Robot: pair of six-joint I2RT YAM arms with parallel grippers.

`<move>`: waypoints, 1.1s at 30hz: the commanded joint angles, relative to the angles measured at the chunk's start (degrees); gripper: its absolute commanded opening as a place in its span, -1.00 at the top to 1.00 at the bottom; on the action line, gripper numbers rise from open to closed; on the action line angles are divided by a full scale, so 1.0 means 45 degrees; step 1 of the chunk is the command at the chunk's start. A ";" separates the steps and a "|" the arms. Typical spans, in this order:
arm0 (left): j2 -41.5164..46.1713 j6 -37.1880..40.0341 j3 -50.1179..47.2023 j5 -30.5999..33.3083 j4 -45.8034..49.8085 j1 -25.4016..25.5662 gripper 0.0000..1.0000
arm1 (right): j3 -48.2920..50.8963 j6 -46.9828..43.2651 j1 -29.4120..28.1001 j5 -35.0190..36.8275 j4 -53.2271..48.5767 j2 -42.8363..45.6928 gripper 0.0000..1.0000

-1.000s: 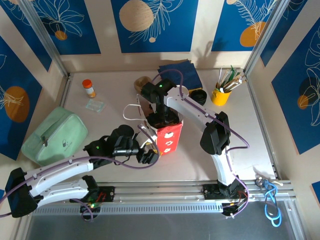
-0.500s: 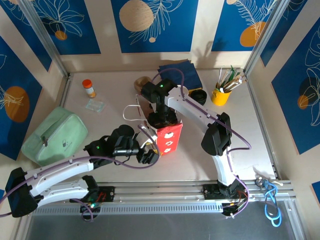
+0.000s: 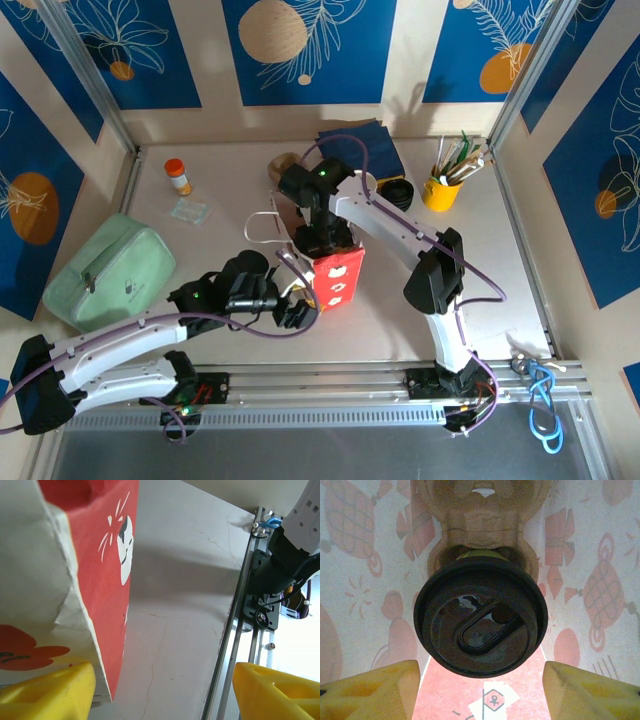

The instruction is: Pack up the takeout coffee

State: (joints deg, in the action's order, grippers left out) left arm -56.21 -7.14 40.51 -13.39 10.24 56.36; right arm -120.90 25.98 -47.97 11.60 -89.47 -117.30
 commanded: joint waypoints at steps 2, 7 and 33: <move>0.0346 -0.0054 -0.0110 0.0104 -0.0143 0.0210 -0.45 | -0.0628 0.0245 -0.0178 0.0164 -0.0478 0.0499 -0.32; 0.0384 -0.0055 -0.0108 0.0184 -0.0103 0.0231 -0.45 | -0.1110 0.0301 -0.0251 0.0405 -0.0723 0.0475 -0.32; 0.0302 -0.0034 -0.0148 0.0202 -0.0161 0.0249 -0.45 | -0.3432 0.0224 -0.0279 0.0910 -0.1504 0.0528 -0.27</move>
State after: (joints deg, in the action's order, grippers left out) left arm -55.44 -7.18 40.32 -12.97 10.26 56.82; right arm -134.23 26.61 -48.75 15.05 -92.77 -116.95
